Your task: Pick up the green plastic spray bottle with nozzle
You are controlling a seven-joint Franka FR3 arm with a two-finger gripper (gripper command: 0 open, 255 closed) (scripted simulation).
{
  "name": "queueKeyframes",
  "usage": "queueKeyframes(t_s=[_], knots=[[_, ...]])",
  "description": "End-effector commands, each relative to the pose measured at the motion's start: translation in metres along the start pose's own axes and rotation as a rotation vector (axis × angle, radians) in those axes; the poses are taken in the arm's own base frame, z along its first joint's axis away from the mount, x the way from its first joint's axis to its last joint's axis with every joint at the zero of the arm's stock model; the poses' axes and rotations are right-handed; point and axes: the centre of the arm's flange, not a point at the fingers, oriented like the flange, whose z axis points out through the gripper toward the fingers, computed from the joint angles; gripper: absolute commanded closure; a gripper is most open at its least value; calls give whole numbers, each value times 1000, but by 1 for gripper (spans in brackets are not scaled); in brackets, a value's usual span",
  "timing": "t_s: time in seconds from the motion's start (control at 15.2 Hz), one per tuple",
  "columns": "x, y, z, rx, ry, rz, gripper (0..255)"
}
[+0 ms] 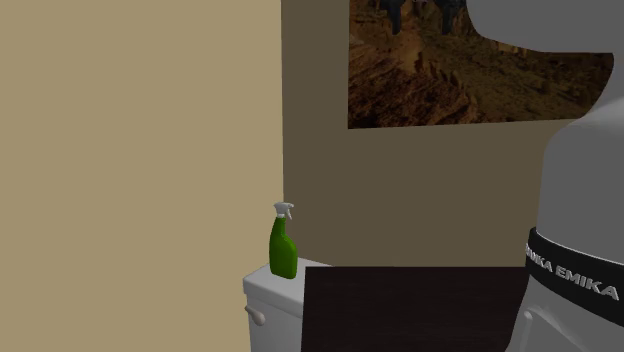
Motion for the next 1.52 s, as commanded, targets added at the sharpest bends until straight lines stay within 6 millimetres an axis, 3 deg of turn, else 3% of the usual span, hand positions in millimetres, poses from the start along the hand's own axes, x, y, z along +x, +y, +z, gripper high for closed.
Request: queueKeyframes(t_s=[0.0, 0.73, 1.45], knots=[[0, 0, 0, 0, 0, 0, 0], [49, -16, 128, 66, 108, -226, 0], [105, -51, 249, 132, 216, -452, 0]])
